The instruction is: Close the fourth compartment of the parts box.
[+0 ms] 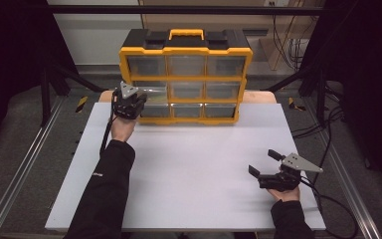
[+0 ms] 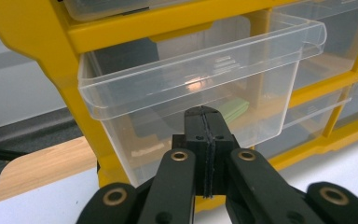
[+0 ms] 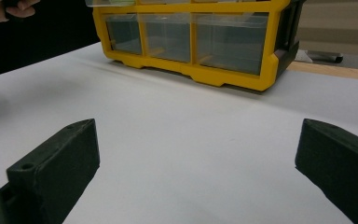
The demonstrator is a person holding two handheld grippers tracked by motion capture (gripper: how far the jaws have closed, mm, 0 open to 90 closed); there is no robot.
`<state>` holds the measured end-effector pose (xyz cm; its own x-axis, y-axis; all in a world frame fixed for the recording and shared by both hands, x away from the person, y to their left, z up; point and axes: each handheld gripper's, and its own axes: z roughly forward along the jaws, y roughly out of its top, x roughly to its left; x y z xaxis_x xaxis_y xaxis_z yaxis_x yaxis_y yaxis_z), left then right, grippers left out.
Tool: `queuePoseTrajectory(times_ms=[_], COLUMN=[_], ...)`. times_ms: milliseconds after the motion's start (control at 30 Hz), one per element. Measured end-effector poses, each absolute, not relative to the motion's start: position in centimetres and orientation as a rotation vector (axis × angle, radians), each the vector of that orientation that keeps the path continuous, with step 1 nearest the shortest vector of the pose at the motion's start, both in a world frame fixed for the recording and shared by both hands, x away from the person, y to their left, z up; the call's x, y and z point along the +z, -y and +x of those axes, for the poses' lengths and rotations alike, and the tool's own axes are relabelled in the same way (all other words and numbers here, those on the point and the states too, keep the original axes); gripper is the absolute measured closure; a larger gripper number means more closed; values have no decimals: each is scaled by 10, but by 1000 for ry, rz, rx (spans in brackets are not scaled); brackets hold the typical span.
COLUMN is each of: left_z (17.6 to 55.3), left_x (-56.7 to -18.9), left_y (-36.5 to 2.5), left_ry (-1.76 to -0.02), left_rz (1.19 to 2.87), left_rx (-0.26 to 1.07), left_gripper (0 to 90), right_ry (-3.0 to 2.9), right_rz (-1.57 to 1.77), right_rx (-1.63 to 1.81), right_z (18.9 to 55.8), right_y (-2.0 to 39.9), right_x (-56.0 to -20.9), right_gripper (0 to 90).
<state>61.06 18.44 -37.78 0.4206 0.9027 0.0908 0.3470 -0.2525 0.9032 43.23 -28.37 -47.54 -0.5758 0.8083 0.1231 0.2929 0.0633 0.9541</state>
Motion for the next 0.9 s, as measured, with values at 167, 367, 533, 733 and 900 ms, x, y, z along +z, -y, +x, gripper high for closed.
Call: queuePoseTrajectory(times_ms=[167,367,533,733,900], left_z=[614,616,618,620,622], left_x=[-379,-379,-379,-379,-380], left_y=[-186,-185,-184,-182,-180], left_ry=[-1077,-1080,-1081,-1079,-1081], left_rz=[1805,1804,1807,1814,1822], left_rx=[803,809,811,807,807], left_gripper=[899,899,900,900,900], right_ry=[-1897,-1898,-1899,-1898,-1896], right_rz=[1096,1097,1101,1099,1099], right_rx=[1530,1531,1529,1532,1531], right_z=[433,433,433,433,433], right_y=[284,284,284,284,284], right_x=[-476,-476,-476,-476,-476], right_gripper=[2,3,3,3,3])
